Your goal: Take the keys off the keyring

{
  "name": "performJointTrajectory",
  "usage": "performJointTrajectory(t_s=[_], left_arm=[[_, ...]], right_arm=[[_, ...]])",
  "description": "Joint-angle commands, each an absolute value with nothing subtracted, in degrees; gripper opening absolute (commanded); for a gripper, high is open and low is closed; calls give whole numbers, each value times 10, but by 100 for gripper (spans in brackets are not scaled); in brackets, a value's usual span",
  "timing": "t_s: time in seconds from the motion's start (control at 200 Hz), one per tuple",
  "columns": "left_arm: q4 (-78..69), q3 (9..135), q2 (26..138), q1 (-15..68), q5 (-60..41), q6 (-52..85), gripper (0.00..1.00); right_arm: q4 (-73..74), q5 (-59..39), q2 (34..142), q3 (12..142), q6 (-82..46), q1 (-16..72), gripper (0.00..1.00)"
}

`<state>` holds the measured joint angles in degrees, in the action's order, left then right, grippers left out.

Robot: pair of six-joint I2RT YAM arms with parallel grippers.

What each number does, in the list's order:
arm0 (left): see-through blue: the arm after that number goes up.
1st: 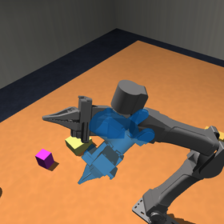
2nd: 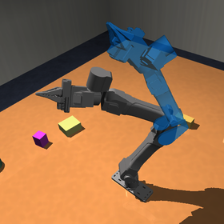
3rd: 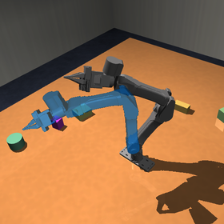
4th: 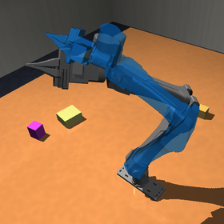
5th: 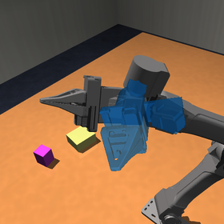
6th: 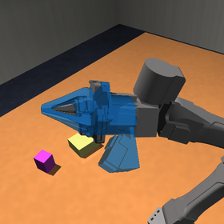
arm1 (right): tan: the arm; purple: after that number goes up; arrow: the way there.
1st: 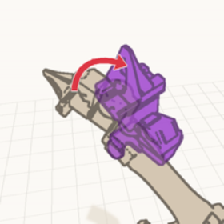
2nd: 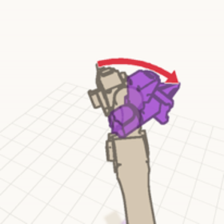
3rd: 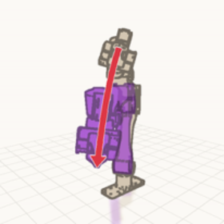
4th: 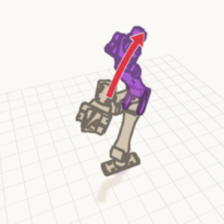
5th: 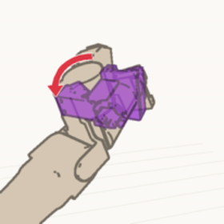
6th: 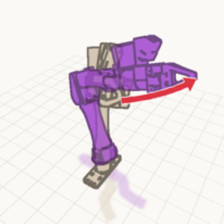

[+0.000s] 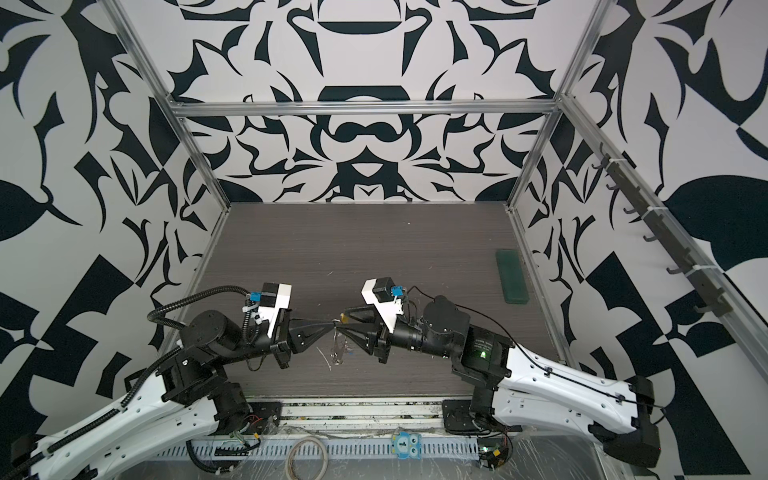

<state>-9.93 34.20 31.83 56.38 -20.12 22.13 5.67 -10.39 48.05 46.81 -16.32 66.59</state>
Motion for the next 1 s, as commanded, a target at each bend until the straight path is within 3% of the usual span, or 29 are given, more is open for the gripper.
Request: performJointTrajectory(t_s=[0.0,0.215,0.56,0.91,0.995], left_arm=[[-135,336,304,563,-190,226,0],[-139,330,300,563,-183,229,0],[-142,329,301,563,-173,228,0],[-135,324,300,563,-164,228,0],[-131,325,301,563,-162,229,0]], right_arm=[[125,-112,474,472,-189,668,36],[128,-124,482,467,-194,669,25],[129,-142,492,463,-201,669,22],[129,-134,480,460,-202,669,8],[123,-134,476,461,-203,668,1]])
